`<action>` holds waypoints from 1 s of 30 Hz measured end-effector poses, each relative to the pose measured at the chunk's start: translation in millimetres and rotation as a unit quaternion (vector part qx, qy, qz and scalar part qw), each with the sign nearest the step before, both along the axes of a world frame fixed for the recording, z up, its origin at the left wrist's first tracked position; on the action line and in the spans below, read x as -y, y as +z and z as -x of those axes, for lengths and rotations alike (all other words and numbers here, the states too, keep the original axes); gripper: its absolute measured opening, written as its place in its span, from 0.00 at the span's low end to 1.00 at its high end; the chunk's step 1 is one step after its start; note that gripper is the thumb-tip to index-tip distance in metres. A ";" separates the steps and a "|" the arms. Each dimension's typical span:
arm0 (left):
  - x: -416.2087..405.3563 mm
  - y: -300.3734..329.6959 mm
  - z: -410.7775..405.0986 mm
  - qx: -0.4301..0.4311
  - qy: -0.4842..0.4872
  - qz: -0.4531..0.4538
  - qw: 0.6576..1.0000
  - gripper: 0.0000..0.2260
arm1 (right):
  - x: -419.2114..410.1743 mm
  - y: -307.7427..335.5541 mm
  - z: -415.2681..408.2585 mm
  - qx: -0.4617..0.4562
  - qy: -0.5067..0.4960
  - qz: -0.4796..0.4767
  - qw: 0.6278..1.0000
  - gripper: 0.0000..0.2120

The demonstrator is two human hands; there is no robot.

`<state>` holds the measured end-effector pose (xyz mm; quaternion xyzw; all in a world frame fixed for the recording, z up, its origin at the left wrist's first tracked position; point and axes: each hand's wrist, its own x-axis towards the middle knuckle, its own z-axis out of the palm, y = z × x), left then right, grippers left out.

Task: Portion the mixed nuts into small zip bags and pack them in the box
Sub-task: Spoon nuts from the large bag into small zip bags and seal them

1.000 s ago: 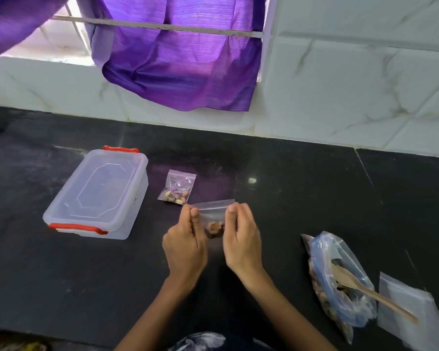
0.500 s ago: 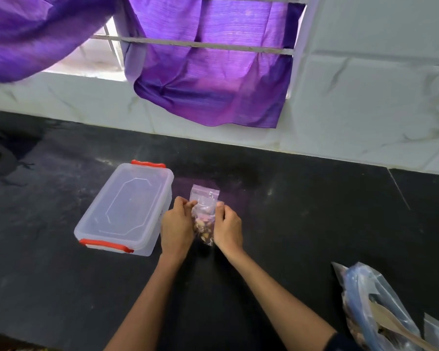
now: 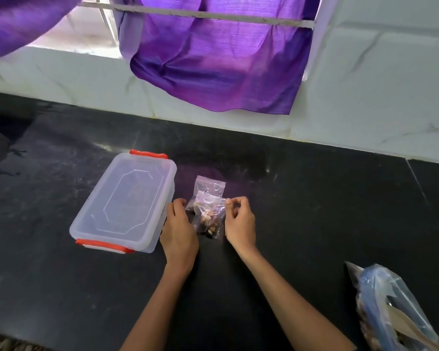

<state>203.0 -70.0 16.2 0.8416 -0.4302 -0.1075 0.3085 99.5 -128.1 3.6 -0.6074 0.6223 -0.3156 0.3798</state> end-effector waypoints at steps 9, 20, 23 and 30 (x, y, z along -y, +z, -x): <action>-26.8 31.5 39.9 -0.003 -0.005 0.068 0.998 0.12 | -34.5 32.2 49.6 0.043 -0.054 0.072 0.995 0.09; -47.8 57.0 174.7 -0.019 -0.236 0.154 0.959 0.08 | -104.3 87.2 203.5 0.066 -0.251 0.167 0.951 0.07; -58.2 58.0 214.2 -0.033 -0.308 0.147 0.939 0.09 | -127.8 94.3 258.2 0.033 -0.300 0.156 0.940 0.08; -78.2 52.0 273.4 -0.044 -0.393 0.111 0.912 0.11 | -168.3 75.6 354.9 -0.029 -0.387 0.055 0.920 0.08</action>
